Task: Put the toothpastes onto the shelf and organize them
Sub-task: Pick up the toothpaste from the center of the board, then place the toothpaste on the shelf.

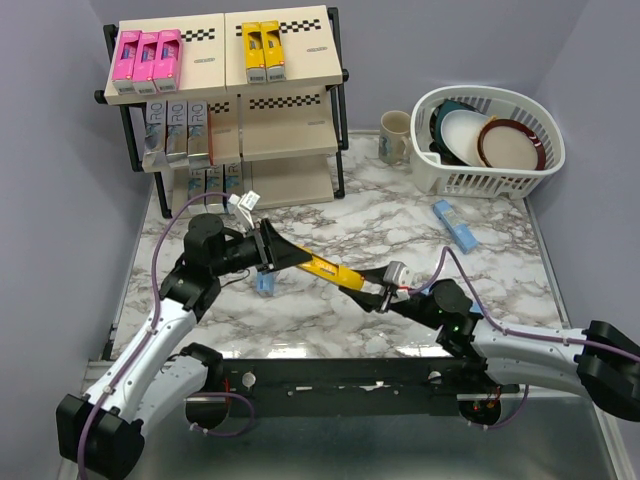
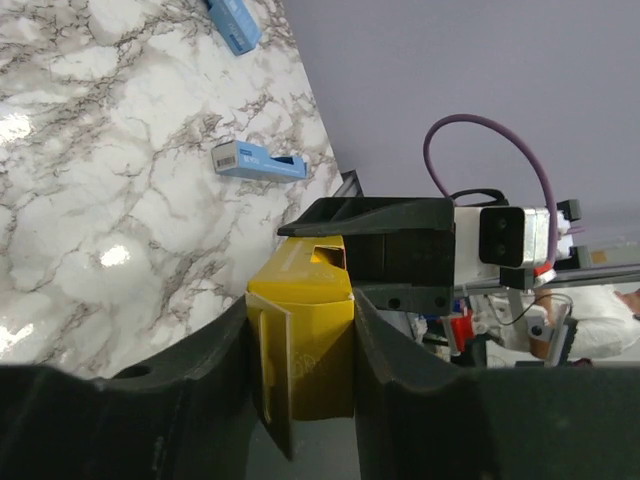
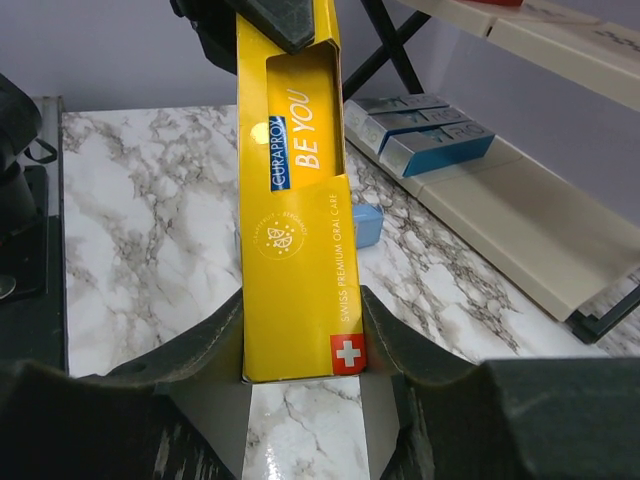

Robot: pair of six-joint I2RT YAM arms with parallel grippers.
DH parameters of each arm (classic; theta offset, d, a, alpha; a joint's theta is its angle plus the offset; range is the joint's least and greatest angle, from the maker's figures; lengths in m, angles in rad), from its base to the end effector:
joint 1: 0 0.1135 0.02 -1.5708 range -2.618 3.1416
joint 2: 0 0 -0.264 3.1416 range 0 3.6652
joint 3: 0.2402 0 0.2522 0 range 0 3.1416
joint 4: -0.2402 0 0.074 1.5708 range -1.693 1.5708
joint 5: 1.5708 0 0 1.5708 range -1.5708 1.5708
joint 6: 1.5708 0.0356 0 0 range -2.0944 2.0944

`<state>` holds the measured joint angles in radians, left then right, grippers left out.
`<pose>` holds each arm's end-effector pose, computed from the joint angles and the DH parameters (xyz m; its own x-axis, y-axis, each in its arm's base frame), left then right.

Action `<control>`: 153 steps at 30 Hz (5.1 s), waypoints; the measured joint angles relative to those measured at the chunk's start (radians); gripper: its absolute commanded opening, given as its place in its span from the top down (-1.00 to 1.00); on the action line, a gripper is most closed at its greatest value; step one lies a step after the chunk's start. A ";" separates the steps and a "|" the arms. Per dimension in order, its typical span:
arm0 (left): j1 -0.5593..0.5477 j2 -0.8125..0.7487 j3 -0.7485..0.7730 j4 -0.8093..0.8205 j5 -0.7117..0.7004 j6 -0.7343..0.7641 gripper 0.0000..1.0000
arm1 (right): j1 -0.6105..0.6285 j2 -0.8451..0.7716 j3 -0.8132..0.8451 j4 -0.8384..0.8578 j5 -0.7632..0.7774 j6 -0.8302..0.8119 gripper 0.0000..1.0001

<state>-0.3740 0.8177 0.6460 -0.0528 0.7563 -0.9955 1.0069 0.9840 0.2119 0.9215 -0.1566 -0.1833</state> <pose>0.1665 -0.0916 0.3011 -0.8582 -0.3188 -0.4023 0.3096 0.3037 -0.9011 0.1017 0.1713 0.2217 0.2454 0.0512 -0.9681 -0.8874 0.4139 -0.2031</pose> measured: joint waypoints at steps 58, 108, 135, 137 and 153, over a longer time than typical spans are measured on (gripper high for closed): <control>0.006 -0.583 -0.129 -0.114 -1.033 0.775 -0.98 | -0.275 0.843 2.094 -1.302 0.471 0.023 0.32; 0.006 -0.568 -0.129 -0.114 -0.998 0.785 -0.98 | -0.335 1.013 2.079 -1.052 0.142 0.214 -0.34; 0.006 -0.568 -0.130 -0.114 -0.980 0.787 -0.98 | -0.362 0.998 2.045 -1.025 -0.022 0.254 -0.29; 0.006 -0.568 -0.130 -0.114 -0.979 0.787 -0.98 | -0.368 0.998 2.041 -1.025 -0.037 0.254 -0.29; 0.006 -0.568 -0.131 -0.114 -0.967 0.790 -0.98 | -0.429 1.015 2.074 -1.019 -0.212 0.267 -0.09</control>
<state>-0.3683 0.2497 0.5152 -0.1669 -0.2108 -0.2054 0.5781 1.9987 2.2864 -0.0975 -0.3687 0.0837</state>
